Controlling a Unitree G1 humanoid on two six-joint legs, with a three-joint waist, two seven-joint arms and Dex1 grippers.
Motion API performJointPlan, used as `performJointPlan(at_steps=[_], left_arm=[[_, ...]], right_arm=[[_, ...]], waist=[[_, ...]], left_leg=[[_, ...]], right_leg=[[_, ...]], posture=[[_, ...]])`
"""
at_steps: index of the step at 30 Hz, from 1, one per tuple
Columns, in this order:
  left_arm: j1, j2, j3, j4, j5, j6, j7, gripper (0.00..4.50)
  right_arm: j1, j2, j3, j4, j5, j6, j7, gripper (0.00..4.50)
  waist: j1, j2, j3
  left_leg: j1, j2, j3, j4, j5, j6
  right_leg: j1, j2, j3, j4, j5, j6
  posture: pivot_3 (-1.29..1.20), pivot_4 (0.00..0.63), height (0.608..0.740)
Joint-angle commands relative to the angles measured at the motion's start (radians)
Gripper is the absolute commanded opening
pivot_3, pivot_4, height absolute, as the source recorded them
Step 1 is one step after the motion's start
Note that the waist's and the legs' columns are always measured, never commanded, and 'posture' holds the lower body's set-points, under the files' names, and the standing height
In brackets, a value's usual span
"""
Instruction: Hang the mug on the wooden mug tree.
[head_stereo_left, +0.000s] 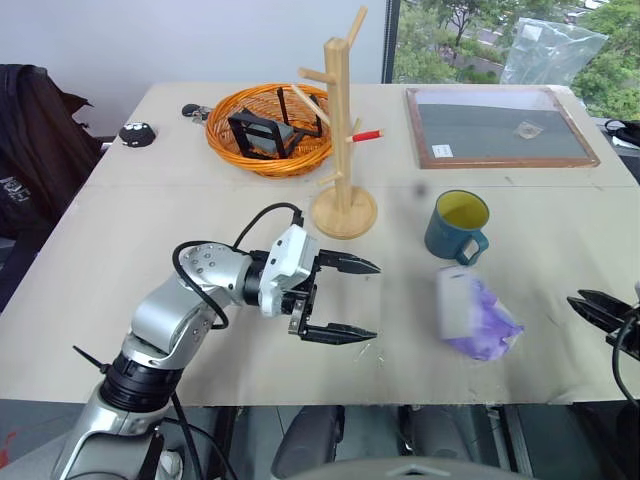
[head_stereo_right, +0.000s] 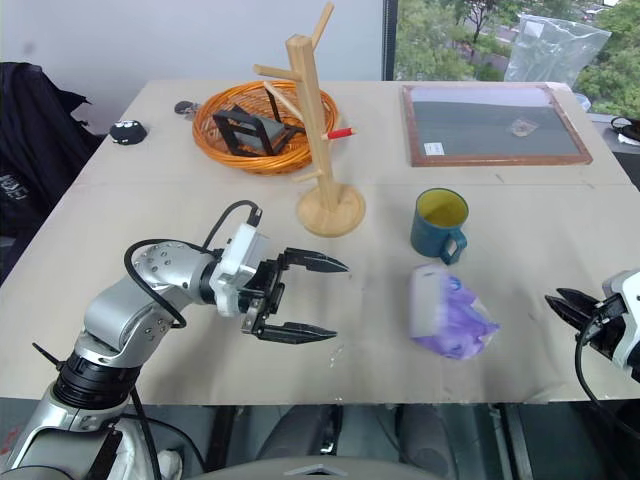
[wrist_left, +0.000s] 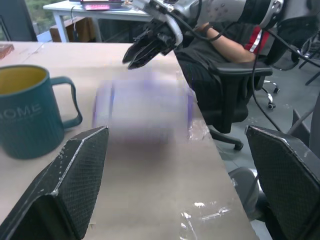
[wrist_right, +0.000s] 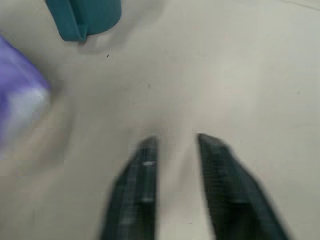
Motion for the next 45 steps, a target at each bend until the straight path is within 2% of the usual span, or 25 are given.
performJointPlan(at_steps=[1, 3, 4, 7, 11, 17, 18, 19, 21, 24, 28, 29, 35, 38, 41, 45], left_arm=[[0.022, 0.019, 0.026, -0.025, -0.001, -0.02, -0.008, 4.5], [0.04, 0.029, 0.028, -0.028, 0.005, -0.028, -0.013, 4.5], [0.045, 0.033, 0.026, -0.03, 0.007, -0.03, -0.013, 4.5], [0.046, 0.034, 0.02, -0.034, 0.009, -0.03, -0.013, 4.5], [0.032, 0.03, 0.013, -0.037, 0.004, -0.021, -0.011, 4.5], [0.022, 0.04, 0.003, -0.028, 0.02, -0.024, -0.023, 4.5], [0.023, 0.044, 0.0, -0.027, 0.027, -0.026, -0.026, 4.5], [0.025, 0.048, -0.002, -0.027, 0.032, -0.026, -0.027, 4.5], [0.026, 0.052, -0.003, -0.028, 0.042, -0.029, -0.03, 4.5], [0.025, 0.051, 0.001, -0.036, 0.037, -0.018, -0.023, 4.5], [0.021, 0.048, -0.004, -0.037, 0.041, -0.016, -0.02, 4.5], [0.019, 0.047, -0.006, -0.035, 0.042, -0.016, -0.021, 4.5], [0.009, 0.038, -0.013, -0.025, 0.039, -0.019, -0.031, 4.5], [0.006, 0.031, -0.007, -0.022, 0.029, -0.018, -0.033, 4.5], [0.005, 0.02, -0.003, -0.034, 0.012, -0.012, -0.029, 4.5], [-0.007, 0.001, -0.008, -0.033, 0.002, -0.009, -0.022, 4.5]], right_arm=[[0.049, -0.033, -0.12, -0.163, 0.131, 0.087, 0.055, 3.1], [0.072, -0.052, -0.095, -0.302, 0.191, 0.133, 0.068, 3.89], [0.068, -0.059, -0.062, -0.365, 0.205, 0.144, 0.057, 4.47], [-0.005, -0.06, 0.057, -0.468, 0.212, 0.157, -0.007, 4.47], [-0.121, -0.062, 0.288, -0.499, 0.131, 0.153, -0.044, 4.47], [-0.216, -0.043, 0.571, -0.324, -0.065, 0.074, -0.034, 4.47], [-0.221, -0.038, 0.619, -0.282, -0.096, 0.053, -0.018, 4.23], [-0.225, -0.032, 0.65, -0.252, -0.111, 0.041, -0.005, 4.23], [-0.236, -0.021, 0.677, -0.229, -0.12, 0.025, 0.012, 3.56], [-0.246, -0.015, 0.689, -0.22, -0.128, 0.012, 0.019, 2.26], [-0.246, -0.001, 0.684, -0.238, -0.121, 0.011, 0.014, 0.26], [-0.241, 0.002, 0.675, -0.252, -0.112, 0.017, 0.012, 0.12], [-0.176, -0.034, 0.546, -0.385, -0.029, 0.077, 0.003, 0.12], [-0.119, -0.06, 0.399, -0.473, 0.08, 0.139, 0.009, 0.12], [-0.045, -0.095, 0.18, -0.528, 0.195, 0.212, 0.032, 0.12], [0.024, -0.122, -0.011, -0.501, 0.249, 0.257, 0.066, 0.12]], waist=[[0.0, 0.001, 0.0], [-0.004, 0.001, 0.0], [-0.005, 0.001, 0.0], [-0.008, 0.0, 0.0], [-0.002, -0.001, 0.001], [0.0, -0.001, 0.001], [-0.001, -0.002, 0.001], [-0.002, -0.002, 0.001], [-0.002, -0.001, 0.001], [-0.004, -0.002, 0.001], [-0.003, -0.002, 0.001], [-0.003, -0.002, 0.001], [0.0, -0.001, 0.002], [0.001, -0.001, 0.002], [0.001, -0.001, 0.002], [0.0, -0.002, 0.001]], left_leg=[[0.0, 0.0, 0.0, 0.0, 0.0, 0.0], [0.0, 0.001, 0.0, 0.0, 0.0, 0.0], [0.001, 0.002, 0.0, 0.0, 0.0, 0.0], [0.002, 0.003, 0.0, 0.0, 0.0, 0.0], [0.002, 0.002, 0.0, 0.002, 0.0, 0.0], [-0.002, 0.0, -0.001, 0.002, 0.002, -0.004], [-0.002, 0.0, -0.001, 0.001, 0.002, -0.004], [-0.002, 0.0, -0.001, 0.0, 0.002, -0.004], [-0.001, 0.0, -0.001, 0.0, 0.002, -0.004], [0.0, 0.001, -0.001, 0.0, 0.001, -0.003], [0.0, 0.001, -0.001, 0.001, 0.0, 0.0], [0.0, 0.001, -0.001, 0.001, 0.0, 0.0], [0.0, 0.001, -0.002, 0.001, 0.0, 0.0], [-0.001, 0.001, -0.002, 0.001, 0.0, 0.0], [-0.001, 0.0, -0.002, 0.001, 0.0, 0.0], [-0.001, 0.001, -0.001, 0.002, -0.001, 0.001]], right_leg=[[0.0, 0.0, 0.0, 0.0, 0.0, 0.0], [0.0, 0.001, 0.0, 0.0, 0.0, 0.0], [0.0, 0.001, 0.0, 0.0, 0.0, 0.0], [0.001, 0.002, 0.0, 0.0, 0.0, 0.0], [0.001, 0.001, -0.001, 0.001, 0.0, 0.0], [0.0, 0.0, -0.002, -0.002, 0.0, 0.0], [0.0, 0.0, -0.002, -0.002, 0.0, 0.0], [-0.001, 0.0, -0.002, -0.003, 0.0, 0.0], [-0.001, 0.0, -0.002, -0.003, 0.0, 0.0], [0.0, 0.001, -0.002, -0.002, 0.0, 0.0], [0.0, 0.001, -0.002, -0.001, 0.0, 0.0], [0.0, 0.001, -0.002, -0.001, 0.0, 0.0], [0.0, 0.001, -0.002, -0.001, 0.0, 0.0], [0.0, 0.001, -0.002, -0.001, 0.0, 0.0], [0.0, 0.0, -0.002, -0.001, 0.0, 0.0], [0.001, 0.001, -0.002, -0.001, 0.0, 0.0]], posture=[[0.0, 0.15, 0.74], [0.0, 0.15, 0.74], [0.0, 0.15, 0.74], [0.0, 0.15, 0.74], [0.0, 0.15, 0.74], [0.0, 0.15, 0.74], [0.0, 0.15, 0.74], [0.0, 0.15, 0.74], [0.0, 0.15, 0.74], [0.0, 0.15, 0.74], [0.0, 0.15, 0.74], [0.0, 0.15, 0.74], [0.0, 0.15, 0.74], [0.0, 0.15, 0.74], [0.0, 0.15, 0.74], [0.0, 0.15, 0.74]])
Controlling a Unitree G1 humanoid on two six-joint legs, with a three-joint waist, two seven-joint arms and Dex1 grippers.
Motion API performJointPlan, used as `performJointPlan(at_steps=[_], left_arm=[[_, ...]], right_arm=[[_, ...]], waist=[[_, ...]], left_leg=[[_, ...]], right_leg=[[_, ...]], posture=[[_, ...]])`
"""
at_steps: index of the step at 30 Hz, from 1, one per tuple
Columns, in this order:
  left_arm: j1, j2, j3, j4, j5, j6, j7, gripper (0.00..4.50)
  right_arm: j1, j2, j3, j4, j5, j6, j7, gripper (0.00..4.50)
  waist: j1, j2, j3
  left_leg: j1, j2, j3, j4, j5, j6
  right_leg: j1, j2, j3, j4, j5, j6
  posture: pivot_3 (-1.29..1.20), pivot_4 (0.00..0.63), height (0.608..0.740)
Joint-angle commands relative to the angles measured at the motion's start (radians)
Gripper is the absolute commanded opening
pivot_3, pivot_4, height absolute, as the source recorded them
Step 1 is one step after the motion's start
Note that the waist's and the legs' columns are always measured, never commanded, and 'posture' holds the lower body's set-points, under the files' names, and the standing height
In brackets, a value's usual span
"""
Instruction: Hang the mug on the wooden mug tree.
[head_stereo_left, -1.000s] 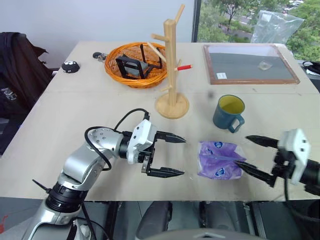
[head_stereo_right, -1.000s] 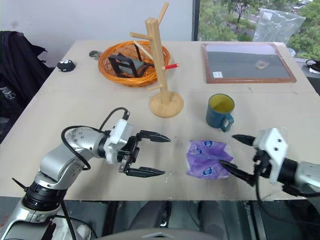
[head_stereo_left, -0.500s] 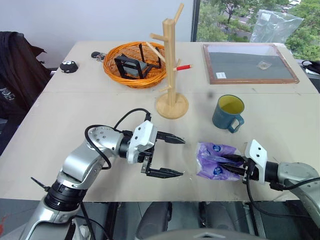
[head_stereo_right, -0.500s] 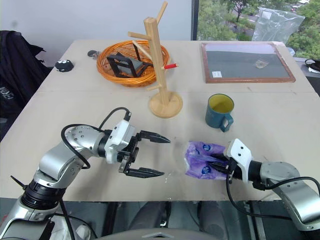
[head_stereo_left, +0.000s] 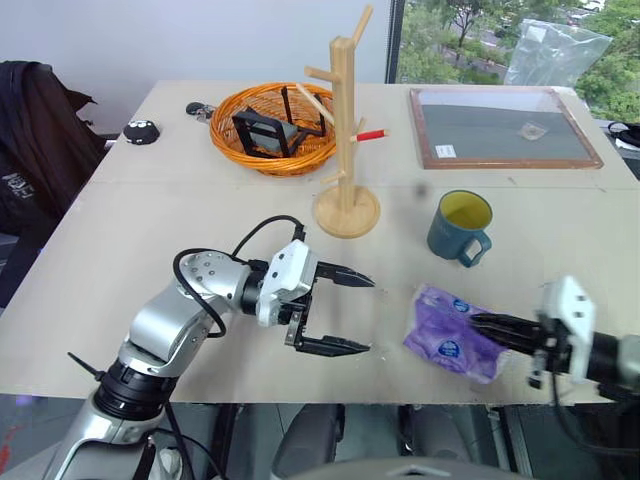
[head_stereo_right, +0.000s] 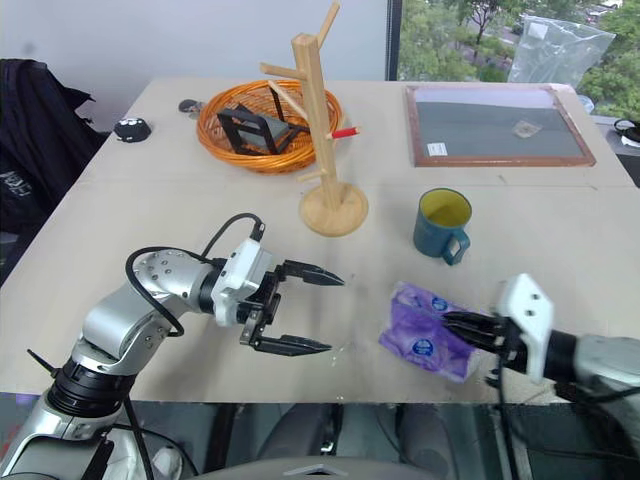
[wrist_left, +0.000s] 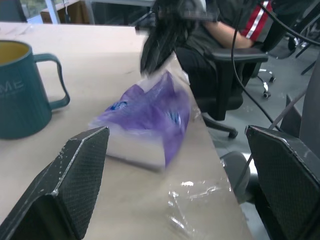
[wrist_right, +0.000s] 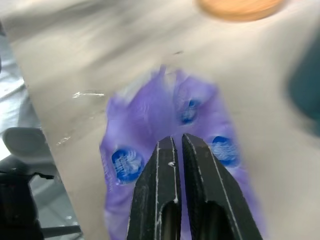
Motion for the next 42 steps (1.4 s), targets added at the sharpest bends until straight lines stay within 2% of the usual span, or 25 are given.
performJointPlan(at_steps=[1, 3, 6, 7, 8, 11, 16, 17, 22, 28, 33, 36, 40, 42], left_arm=[[-0.021, -0.017, 0.002, -0.029, -0.023, -0.003, 0.002, 4.5], [-0.025, -0.026, -0.005, -0.026, -0.014, -0.008, 0.001, 4.5], [-0.027, -0.032, -0.004, -0.022, -0.008, -0.01, -0.003, 4.5], [-0.026, -0.032, -0.003, -0.022, -0.008, -0.01, -0.003, 4.5], [-0.024, -0.032, -0.003, -0.023, -0.007, -0.009, -0.002, 4.5], [-0.015, -0.024, 0.002, -0.03, -0.006, -0.005, 0.0, 4.5], [-0.005, -0.005, 0.014, -0.048, -0.013, 0.008, 0.006, 4.5], [-0.005, -0.003, 0.015, -0.05, -0.014, 0.009, 0.006, 4.5], [-0.005, 0.003, 0.018, -0.052, -0.013, 0.015, 0.006, 4.5], [-0.005, 0.008, 0.019, -0.053, -0.012, 0.016, 0.006, 4.5], [-0.013, 0.009, 0.019, -0.05, -0.012, 0.018, 0.006, 4.5], [-0.014, 0.009, 0.019, -0.054, -0.012, 0.018, 0.008, 4.5], [0.0, 0.014, 0.02, -0.069, -0.012, 0.02, 0.012, 4.5], [0.008, 0.017, 0.018, -0.07, -0.009, 0.015, 0.011, 4.5]], right_arm=[[0.048, -0.016, -0.14, 0.014, 0.019, 0.013, 0.046, 0.12], [0.078, -0.018, -0.156, 0.034, -0.006, 0.003, 0.066, 0.12], [0.066, -0.005, -0.112, 0.028, -0.022, -0.025, 0.049, 0.12], [0.052, 0.005, -0.078, 0.012, -0.021, -0.03, 0.035, 0.49], [0.044, 0.012, -0.032, -0.008, -0.036, -0.043, 0.023, 0.63], [0.035, 0.023, 0.086, -0.051, -0.092, -0.074, -0.001, 1.77], [-0.008, 0.016, 0.261, -0.067, -0.192, -0.122, -0.023, 4.28], [-0.012, 0.006, 0.289, -0.066, -0.217, -0.134, -0.017, 4.4], [-0.014, -0.07, 0.438, -0.038, -0.392, -0.211, -0.002, 4.4], [-0.082, -0.066, 0.612, 0.096, -0.608, -0.264, -0.079, 4.4], [-0.116, -0.05, 0.656, 0.136, -0.652, -0.248, -0.093, 4.4], [-0.132, -0.04, 0.652, 0.141, -0.657, -0.238, -0.102, 3.51], [-0.141, -0.032, 0.64, 0.124, -0.635, -0.216, -0.095, 1.64], [-0.14, -0.03, 0.633, 0.117, -0.625, -0.207, -0.092, 0.94]], waist=[[0.0, 0.0, 0.0], [0.0, 0.0, 0.0], [-0.003, 0.0, 0.0], [-0.004, 0.0, 0.0], [-0.005, 0.0, 0.0], [-0.003, 0.0, 0.0], [-0.001, 0.0, 0.0], [-0.001, 0.0, 0.0], [-0.001, 0.0, 0.0], [-0.003, 0.0, 0.0], [-0.003, -0.005, -0.003], [-0.004, -0.007, -0.004], [-0.002, -0.008, -0.004], [-0.002, -0.008, -0.004]], left_leg=[[0.0, 0.0, 0.0, 0.0, 0.0, 0.0], [0.001, 0.0, 0.001, 0.0, 0.0, 0.0], [0.001, 0.0, 0.001, 0.0, 0.0, 0.0], [0.001, 0.0, 0.002, 0.0, 0.0, 0.0], [0.001, 0.0, 0.002, 0.0, 0.0, 0.0], [0.001, 0.001, 0.001, 0.0, 0.0, 0.0], [0.001, 0.0, 0.001, 0.001, 0.0, 0.0], [0.0, 0.0, 0.001, 0.001, 0.0, 0.0], [0.001, 0.0, 0.001, 0.001, 0.0, 0.0], [0.001, 0.0, 0.001, 0.001, 0.002, -0.004], [0.002, 0.0, 0.001, 0.001, 0.002, -0.003], [0.002, 0.0, 0.001, 0.001, 0.001, -0.002], [0.003, 0.0, 0.001, 0.001, 0.001, -0.001], [0.003, 0.0, 0.001, 0.001, 0.001, -0.001]], right_leg=[[0.0, 0.0, 0.0, 0.0, 0.0, 0.0], [0.0, 0.0, 0.0, 0.001, 0.0, 0.0], [0.0, 0.0, 0.001, 0.001, 0.0, 0.0], [0.0, 0.0, 0.001, 0.001, 0.0, 0.0], [0.0, 0.0, 0.001, 0.001, 0.0, 0.0], [0.0, 0.0, 0.001, 0.002, 0.0, 0.0], [0.0, 0.0, 0.001, 0.001, 0.0, 0.0], [0.0, 0.0, 0.001, 0.001, 0.0, 0.0], [0.0, 0.0, 0.0, 0.001, 0.0, 0.0], [0.0, 0.0, 0.001, 0.001, 0.0, 0.0], [0.0, 0.0, 0.001, 0.001, 0.0, 0.0], [0.001, 0.0, 0.001, 0.001, 0.0, 0.0], [0.001, 0.0, 0.001, 0.001, 0.0, 0.0], [0.001, 0.0, 0.001, 0.001, 0.0, 0.0]], posture=[[0.0, 0.15, 0.74], [0.0, 0.15, 0.74], [0.0, 0.15, 0.74], [0.0, 0.15, 0.74], [0.0, 0.15, 0.74], [0.0, 0.15, 0.74], [0.0, 0.15, 0.74], [0.0, 0.15, 0.74], [0.0, 0.15, 0.74], [0.0, 0.15, 0.74], [0.0, 0.15, 0.74], [0.0, 0.15, 0.74], [0.0, 0.15, 0.74], [0.0, 0.15, 0.74]])
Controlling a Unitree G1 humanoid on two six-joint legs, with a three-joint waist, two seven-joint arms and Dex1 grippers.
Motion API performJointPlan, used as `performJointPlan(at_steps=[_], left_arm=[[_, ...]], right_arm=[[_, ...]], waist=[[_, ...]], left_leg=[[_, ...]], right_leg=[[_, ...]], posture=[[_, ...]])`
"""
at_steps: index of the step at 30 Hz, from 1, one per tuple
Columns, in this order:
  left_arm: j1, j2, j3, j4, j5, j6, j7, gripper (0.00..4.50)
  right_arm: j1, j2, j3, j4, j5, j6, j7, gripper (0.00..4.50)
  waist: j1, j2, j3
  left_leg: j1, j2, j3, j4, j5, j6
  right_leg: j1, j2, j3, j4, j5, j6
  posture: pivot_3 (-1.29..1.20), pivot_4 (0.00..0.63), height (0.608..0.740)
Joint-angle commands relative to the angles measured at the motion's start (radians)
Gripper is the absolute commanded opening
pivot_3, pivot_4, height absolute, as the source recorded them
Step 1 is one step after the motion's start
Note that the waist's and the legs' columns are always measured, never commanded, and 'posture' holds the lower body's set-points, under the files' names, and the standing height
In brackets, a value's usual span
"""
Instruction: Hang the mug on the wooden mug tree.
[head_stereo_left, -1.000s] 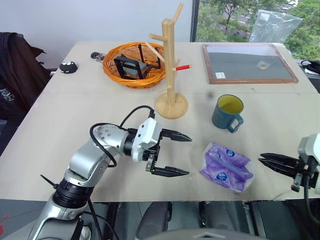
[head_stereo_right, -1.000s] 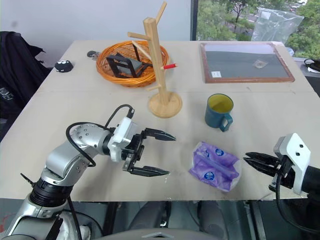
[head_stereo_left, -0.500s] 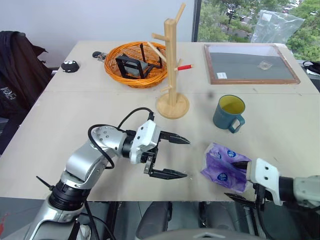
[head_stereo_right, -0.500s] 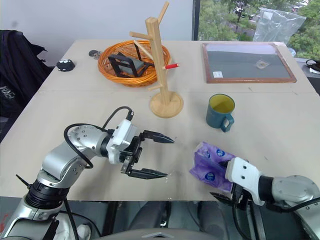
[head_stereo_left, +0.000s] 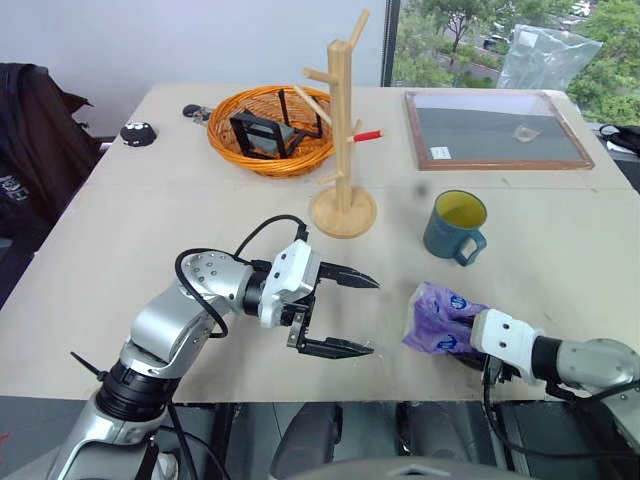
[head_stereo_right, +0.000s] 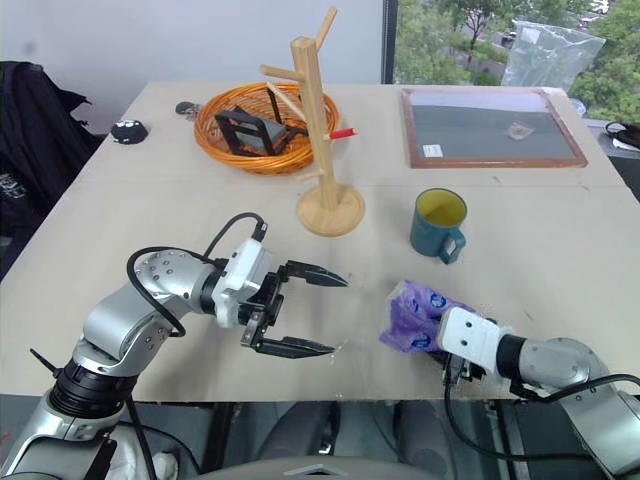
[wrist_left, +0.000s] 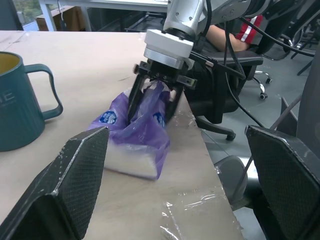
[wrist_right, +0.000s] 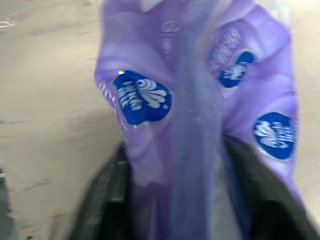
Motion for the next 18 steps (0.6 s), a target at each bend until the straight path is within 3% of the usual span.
performJointPlan(at_steps=[1, 3, 8, 14, 16, 18], left_arm=[[0.007, 0.011, 0.016, -0.043, -0.008, -0.01, 0.004, 4.5], [0.009, 0.015, 0.012, -0.038, -0.002, -0.013, 0.002, 4.5], [-0.002, 0.018, 0.008, -0.023, -0.002, -0.005, 0.001, 4.5], [-0.003, 0.036, 0.024, -0.054, -0.042, 0.018, -0.018, 4.5], [-0.005, 0.039, 0.011, -0.064, -0.035, 0.024, -0.015, 4.5], [-0.027, 0.01, -0.011, -0.058, -0.014, 0.041, 0.033, 4.5]], right_arm=[[0.017, 0.004, -0.001, 0.007, 0.008, 0.044, 0.01, 0.53], [0.019, 0.005, -0.009, 0.003, 0.012, 0.049, 0.01, 0.11], [0.018, 0.025, -0.098, -0.028, 0.068, 0.081, 0.003, 0.1], [0.212, -0.011, -0.575, -0.153, 0.292, 0.276, 0.18, 0.1], [0.247, -0.036, -0.7, -0.101, 0.292, 0.295, 0.223, 0.1], [0.207, -0.078, -0.733, 0.054, 0.226, 0.245, 0.203, 0.1]], waist=[[0.0, 0.0, 0.0], [0.001, 0.0, 0.0], [0.002, 0.0, 0.0], [0.005, 0.003, 0.002], [0.002, 0.003, 0.002], [-0.003, 0.003, 0.002]], left_leg=[[0.0, 0.0, 0.0, 0.0, 0.0, 0.0], [0.0, 0.0, 0.0, 0.0, 0.0, 0.0], [-0.001, 0.0, 0.0, 0.0, 0.0, 0.0], [-0.003, -0.001, -0.001, 0.0, 0.0, 0.001], [-0.003, 0.0, -0.001, 0.0, 0.0, 0.001], [-0.002, 0.0, 0.001, 0.0, -0.001, 0.001]], right_leg=[[0.0, 0.0, 0.0, 0.0, 0.0, 0.0], [0.0, 0.0, 0.0, 0.0, 0.0, 0.0], [0.0, 0.0, 0.0, 0.0, 0.0, 0.0], [-0.001, -0.001, -0.001, -0.001, 0.0, 0.0], [-0.001, 0.0, -0.001, -0.001, 0.0, 0.0], [-0.001, 0.0, 0.001, -0.001, 0.0, 0.0]], posture=[[0.0, 0.15, 0.74], [0.0, 0.15, 0.74], [0.0, 0.15, 0.74], [0.0, 0.15, 0.74], [0.0, 0.15, 0.74], [0.0, 0.15, 0.74]])
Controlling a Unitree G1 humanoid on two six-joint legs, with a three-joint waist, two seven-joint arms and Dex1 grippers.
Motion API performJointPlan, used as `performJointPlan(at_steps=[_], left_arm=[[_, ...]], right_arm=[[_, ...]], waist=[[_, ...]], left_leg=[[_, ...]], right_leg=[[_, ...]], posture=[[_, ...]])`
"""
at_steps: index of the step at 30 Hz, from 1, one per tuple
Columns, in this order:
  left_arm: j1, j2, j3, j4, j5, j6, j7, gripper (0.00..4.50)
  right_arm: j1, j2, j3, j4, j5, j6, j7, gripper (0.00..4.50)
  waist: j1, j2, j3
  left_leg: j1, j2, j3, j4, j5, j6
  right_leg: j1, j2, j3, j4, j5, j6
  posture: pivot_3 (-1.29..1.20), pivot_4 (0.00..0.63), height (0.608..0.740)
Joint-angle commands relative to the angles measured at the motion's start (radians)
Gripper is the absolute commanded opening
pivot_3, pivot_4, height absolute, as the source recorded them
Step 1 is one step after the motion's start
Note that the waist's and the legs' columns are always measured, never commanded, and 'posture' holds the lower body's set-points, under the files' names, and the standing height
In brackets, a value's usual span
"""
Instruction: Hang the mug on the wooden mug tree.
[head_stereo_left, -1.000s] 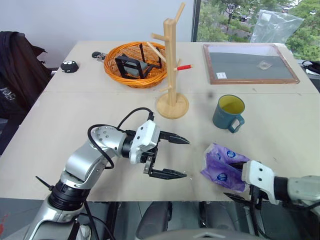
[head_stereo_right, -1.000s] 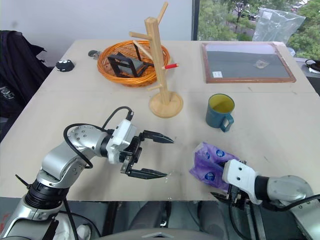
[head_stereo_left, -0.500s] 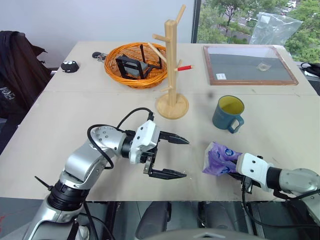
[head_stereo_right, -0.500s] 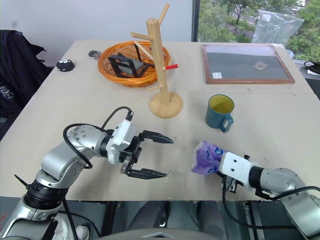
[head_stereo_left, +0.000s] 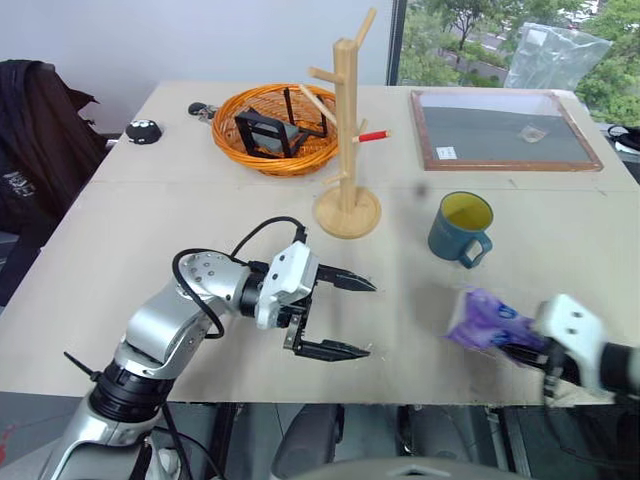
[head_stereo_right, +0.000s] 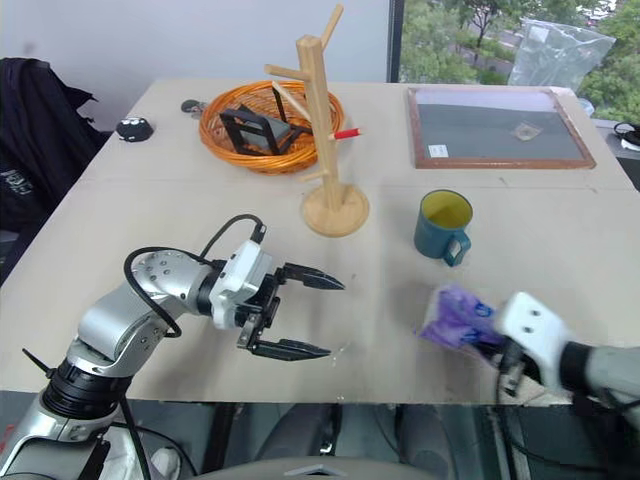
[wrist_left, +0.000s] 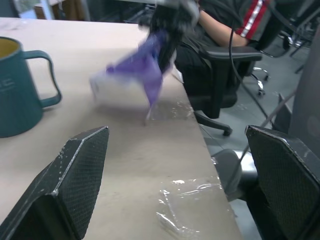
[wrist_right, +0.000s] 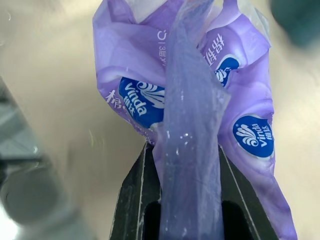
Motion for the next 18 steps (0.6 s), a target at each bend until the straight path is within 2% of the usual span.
performJointPlan(at_steps=[1, 3, 6, 9, 10, 12, 15, 17, 18], left_arm=[[-0.044, -0.041, -0.023, -0.027, 0.012, 0.028, 0.068, 4.5], [-0.074, -0.081, -0.052, -0.008, 0.046, 0.04, 0.118, 4.5], [-0.114, -0.145, -0.092, 0.036, 0.094, 0.033, 0.167, 4.5], [-0.145, -0.187, -0.121, 0.094, 0.145, 0.004, 0.194, 4.5], [-0.152, -0.198, -0.127, 0.108, 0.158, -0.004, 0.199, 4.5], [-0.157, -0.221, -0.136, 0.125, 0.182, -0.013, 0.222, 4.5], [-0.139, -0.238, -0.139, 0.114, 0.206, -0.018, 0.256, 4.5], [-0.115, -0.235, -0.133, 0.092, 0.21, -0.014, 0.272, 4.5], [-0.102, -0.232, -0.128, 0.081, 0.212, -0.013, 0.28, 4.5]], right_arm=[[-0.077, -0.056, -0.081, 0.215, -0.073, -0.067, -0.013, 0.1], [-0.212, -0.071, -0.017, 0.416, -0.111, -0.127, -0.067, 0.1], [-0.525, -0.052, 0.157, 0.789, -0.204, -0.255, -0.146, 0.1], [-0.751, -0.031, 0.3, 1.081, -0.297, -0.393, -0.161, 0.1], [-0.804, -0.027, 0.331, 1.155, -0.319, -0.43, -0.162, 1.15], [-0.892, -0.029, 0.387, 1.282, -0.358, -0.492, -0.157, 1.96], [-0.945, -0.045, 0.411, 1.35, -0.378, -0.552, -0.158, 3.63], [-0.924, -0.06, 0.384, 1.297, -0.362, -0.555, -0.157, 4.48], [-0.905, -0.069, 0.367, 1.258, -0.352, -0.547, -0.154, 4.48]], waist=[[-0.003, 0.0, 0.0], [-0.003, -0.001, 0.0], [-0.013, 0.0, 0.001], [-0.026, 0.002, 0.001], [-0.026, 0.002, 0.001], [-0.026, 0.003, 0.001], [-0.023, 0.005, 0.001], [-0.023, 0.005, 0.001], [-0.023, 0.005, 0.001]], left_leg=[[0.001, 0.0, 0.001, 0.0, 0.0, 0.0], [0.002, 0.0, 0.002, 0.001, 0.0, 0.0], [0.005, 0.0, 0.004, 0.002, 0.0, 0.0], [0.005, 0.0, 0.005, 0.001, 0.002, -0.003], [0.003, -0.001, 0.006, 0.0, 0.003, -0.004], [0.001, 0.0, 0.006, 0.0, 0.003, -0.005], [-0.008, -0.001, 0.006, -0.002, 0.003, -0.005], [-0.016, -0.001, 0.006, -0.001, 0.003, -0.005], [-0.016, -0.002, 0.006, -0.001, 0.003, -0.005]], right_leg=[[0.001, 0.0, 0.001, 0.0, 0.0, 0.0], [0.001, 0.0, 0.002, 0.0, 0.001, 0.002], [0.005, 0.0, 0.003, -0.001, 0.002, 0.002], [0.005, 0.001, 0.003, -0.001, 0.003, 0.001], [0.002, 0.0, 0.005, -0.001, 0.004, 0.001], [-0.001, 0.0, 0.004, 0.0, 0.004, 0.001], [-0.011, -0.001, 0.005, -0.001, 0.003, 0.001], [-0.018, -0.002, 0.005, -0.001, 0.004, 0.002], [-0.019, -0.002, 0.005, -0.001, 0.004, 0.002]], posture=[[0.0, 0.15, 0.74], [0.0, 0.15, 0.74], [0.0, 0.15, 0.74], [0.0, 0.15, 0.74], [0.0, 0.15, 0.74], [0.0, 0.15, 0.74], [0.0, 0.15, 0.74], [0.0, 0.15, 0.74], [0.0, 0.15, 0.74]])
